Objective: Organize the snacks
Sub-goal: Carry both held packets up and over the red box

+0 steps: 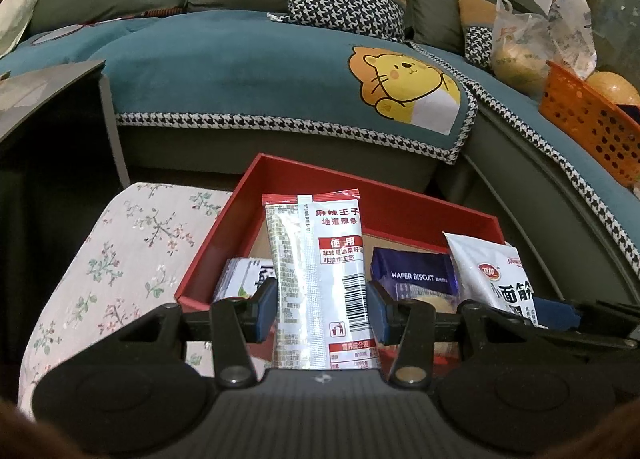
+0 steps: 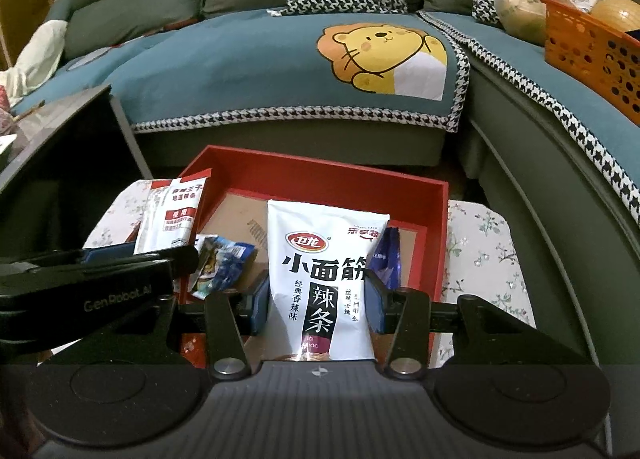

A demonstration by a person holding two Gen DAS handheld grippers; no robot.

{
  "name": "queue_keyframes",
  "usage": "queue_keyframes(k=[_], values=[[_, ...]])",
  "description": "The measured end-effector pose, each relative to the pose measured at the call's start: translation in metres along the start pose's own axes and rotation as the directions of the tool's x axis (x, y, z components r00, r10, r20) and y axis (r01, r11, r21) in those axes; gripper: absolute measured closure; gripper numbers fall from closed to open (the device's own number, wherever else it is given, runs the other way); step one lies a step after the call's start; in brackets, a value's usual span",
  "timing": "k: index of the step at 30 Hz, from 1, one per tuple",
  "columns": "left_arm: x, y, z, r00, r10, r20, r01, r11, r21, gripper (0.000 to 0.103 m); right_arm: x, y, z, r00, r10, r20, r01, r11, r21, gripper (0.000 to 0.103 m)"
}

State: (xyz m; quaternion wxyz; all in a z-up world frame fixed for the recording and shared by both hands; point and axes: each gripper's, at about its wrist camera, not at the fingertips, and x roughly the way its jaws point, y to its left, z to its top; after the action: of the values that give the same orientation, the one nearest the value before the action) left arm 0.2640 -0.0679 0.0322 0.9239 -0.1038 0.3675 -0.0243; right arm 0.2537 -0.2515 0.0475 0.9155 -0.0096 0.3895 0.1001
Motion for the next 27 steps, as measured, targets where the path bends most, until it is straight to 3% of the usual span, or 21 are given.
queue_keyframes(k=[27], values=[[0.039, -0.006, 0.019, 0.999, 0.037, -0.002, -0.037, 0.999, 0.005, 0.048, 0.034, -0.010, 0.015, 1.000, -0.011, -0.013, 0.012, 0.999, 0.050, 0.049]])
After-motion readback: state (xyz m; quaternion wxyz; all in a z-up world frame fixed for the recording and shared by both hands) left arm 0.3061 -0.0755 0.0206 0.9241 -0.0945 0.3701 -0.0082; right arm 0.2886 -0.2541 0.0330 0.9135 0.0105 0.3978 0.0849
